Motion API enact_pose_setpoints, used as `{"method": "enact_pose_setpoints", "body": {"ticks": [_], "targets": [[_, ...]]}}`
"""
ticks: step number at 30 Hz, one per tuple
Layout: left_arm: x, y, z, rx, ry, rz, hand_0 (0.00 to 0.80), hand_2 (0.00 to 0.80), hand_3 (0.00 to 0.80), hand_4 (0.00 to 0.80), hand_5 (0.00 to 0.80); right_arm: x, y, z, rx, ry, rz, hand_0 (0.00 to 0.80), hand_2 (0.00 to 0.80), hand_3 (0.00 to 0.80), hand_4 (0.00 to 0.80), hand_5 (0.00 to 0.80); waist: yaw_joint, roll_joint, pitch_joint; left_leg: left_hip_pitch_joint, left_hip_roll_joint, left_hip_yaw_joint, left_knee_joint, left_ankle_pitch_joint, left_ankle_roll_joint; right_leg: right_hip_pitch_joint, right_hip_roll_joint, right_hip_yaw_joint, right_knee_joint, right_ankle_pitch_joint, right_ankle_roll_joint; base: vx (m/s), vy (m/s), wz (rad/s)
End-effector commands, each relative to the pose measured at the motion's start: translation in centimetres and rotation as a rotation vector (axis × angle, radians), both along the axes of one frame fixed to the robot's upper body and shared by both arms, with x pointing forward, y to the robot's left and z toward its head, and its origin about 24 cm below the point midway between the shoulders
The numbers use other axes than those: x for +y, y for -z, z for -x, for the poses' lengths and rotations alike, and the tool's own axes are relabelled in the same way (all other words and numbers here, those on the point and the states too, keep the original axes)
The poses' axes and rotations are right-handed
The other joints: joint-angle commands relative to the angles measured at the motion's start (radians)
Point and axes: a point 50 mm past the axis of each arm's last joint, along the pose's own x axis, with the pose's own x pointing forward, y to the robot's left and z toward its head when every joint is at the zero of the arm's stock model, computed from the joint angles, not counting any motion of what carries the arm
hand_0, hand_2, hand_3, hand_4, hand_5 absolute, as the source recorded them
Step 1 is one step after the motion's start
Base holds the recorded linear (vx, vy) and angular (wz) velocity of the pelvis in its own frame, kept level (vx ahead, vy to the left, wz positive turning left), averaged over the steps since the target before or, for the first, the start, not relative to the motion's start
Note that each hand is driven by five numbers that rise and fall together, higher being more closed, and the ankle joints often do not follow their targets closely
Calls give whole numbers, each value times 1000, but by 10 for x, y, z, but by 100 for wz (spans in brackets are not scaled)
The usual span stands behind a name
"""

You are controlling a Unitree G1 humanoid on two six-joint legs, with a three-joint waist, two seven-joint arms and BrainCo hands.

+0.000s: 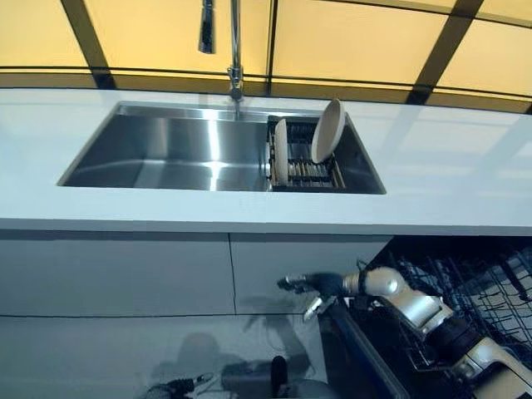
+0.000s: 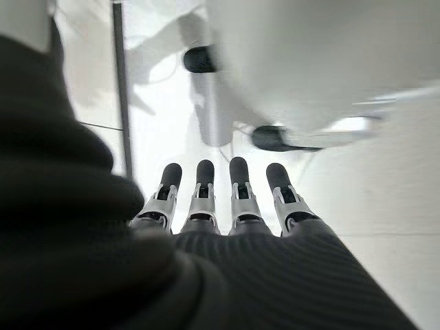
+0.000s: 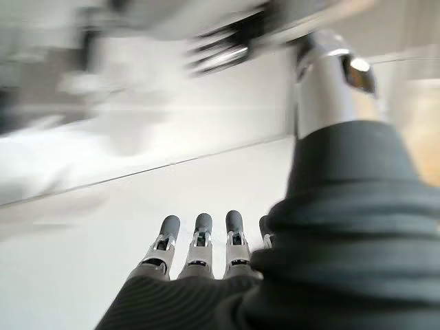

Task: Take plates into dishwasher

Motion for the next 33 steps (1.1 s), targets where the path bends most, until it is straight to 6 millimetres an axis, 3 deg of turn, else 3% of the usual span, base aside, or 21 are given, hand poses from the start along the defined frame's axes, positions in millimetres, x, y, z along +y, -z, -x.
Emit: {"method": "enact_pose_setpoints", "body": {"ticks": [1, 5, 8, 13, 16, 21, 23, 24, 26, 27, 28, 30, 31, 33], "targets": [[13, 0, 15, 39, 14, -31, 0, 0, 0, 0, 0, 19, -26, -1, 53, -24, -273, 0, 0, 0, 0, 0, 11, -25, -4, -8, -28, 35, -6, 51, 32, -48, -148, 22, 52, 23, 167, 87, 11, 1], [15, 2, 26, 63, 11, -32, 0, 0, 0, 0, 0, 10, -26, -7, 110, 56, -379, 0, 0, 0, 0, 0, 9, -19, -11, 1, -22, 45, -24, 56, 35, -43, -155, 17, 52, 20, 175, 71, 7, 0], [16, 3, 34, 75, 14, -34, 0, 0, 0, 0, 0, 1, -39, -13, 178, 121, -606, 0, 0, 0, 0, 0, 2, -12, -14, 13, -19, 56, -33, 53, 37, -37, -160, 13, 55, 16, 180, 60, 9, 3], [14, 4, 38, 94, 58, -25, 0, 0, 0, 0, 0, -11, -86, -30, 178, 229, -1107, 0, 0, 0, 0, 0, 0, 0, -22, 32, -17, 64, -29, 38, 38, -25, -165, 7, 57, 11, 186, 63, -2, -1], [10, 6, 40, 105, 85, -21, 0, 0, 0, 0, 0, -29, -109, -49, 68, 428, -1237, 0, 0, 0, 0, 0, 4, 8, -26, 45, -17, 61, -33, 32, 40, -18, -168, 2, 57, 10, 189, 80, -9, -2], [14, 5, 43, 109, 79, -33, 0, 0, 0, 0, 0, -91, -166, -74, -131, 691, -1409, 0, 0, 0, 0, 0, 21, 11, -35, 52, -16, 72, -47, 49, 31, -9, -182, -34, 69, 9, 187, 72, -20, -4], [15, 5, 42, 111, 77, -37, 0, 0, 0, 0, 0, -104, -178, -77, -177, 767, -1435, 0, 0, 0, 0, 0, 26, 14, -37, 53, -12, 75, -50, 52, 28, -4, -180, -41, 74, 2, 184, 69, -13, -6], [17, 4, 43, 114, 70, -43, 0, 0, 0, 0, 0, -120, -192, -78, -243, 854, -1466, 0, 0, 0, 0, 0, 30, 19, -42, 60, -2, 79, -49, 44, 25, 6, -172, -47, 81, -18, 180, 61, -21, -10], [18, 3, 38, 105, 45, -42, 0, 0, 0, 0, 0, -167, -221, -75, -417, 1262, -1542, 0, 0, 0, 0, 0, 31, 10, -50, 53, -1, 75, -14, 33, 14, 0, -173, -44, 94, -25, 165, 80, -27, -6], [18, 3, 37, 100, 16, -37, 0, 0, 0, 0, 0, -195, -228, -74, -413, 1449, -1592, 0, 0, 0, 0, 0, 31, 11, -56, 65, 10, 69, 26, -10, 5, -1, -164, -39, 108, -47, 158, 47, -25, 2], [17, 3, 36, 102, -11, -35, 0, 0, 0, 0, 0, -220, -239, -69, -517, 1590, -1558, 0, 0, 0, 0, 0, 34, -3, -59, 45, 20, 78, 126, 19, -16, 7, -160, -38, 109, -48, 132, 69, -21, 6], [12, 5, 37, 102, -28, -28, 0, 0, 0, 0, 0, -227, -257, -65, -701, 1759, -1360, 0, 0, 0, 0, 0, 63, -6, -36, -102, 46, 90, 412, 176, -51, 75, -132, -44, 91, -78, 87, 64, -25, 8], [9, 6, 38, 101, -37, -24, 0, 0, 0, 0, 0, -226, -264, -66, -825, 1829, -1170, 0, 0, 0, 0, 0, 89, -25, -18, -230, 17, 82, 530, 237, -53, 107, -140, -41, 83, -83, 68, 131, 63, -1], [9, 6, 36, 104, -63, -18, 0, 0, 0, 0, 0, -225, -267, -72, -930, 1952, -856, 0, 0, 0, 0, 0, 118, -13, -9, -315, 44, 100, 425, 287, -76, 161, -128, -47, 75, -111, 73, 177, 174, -34]]}}
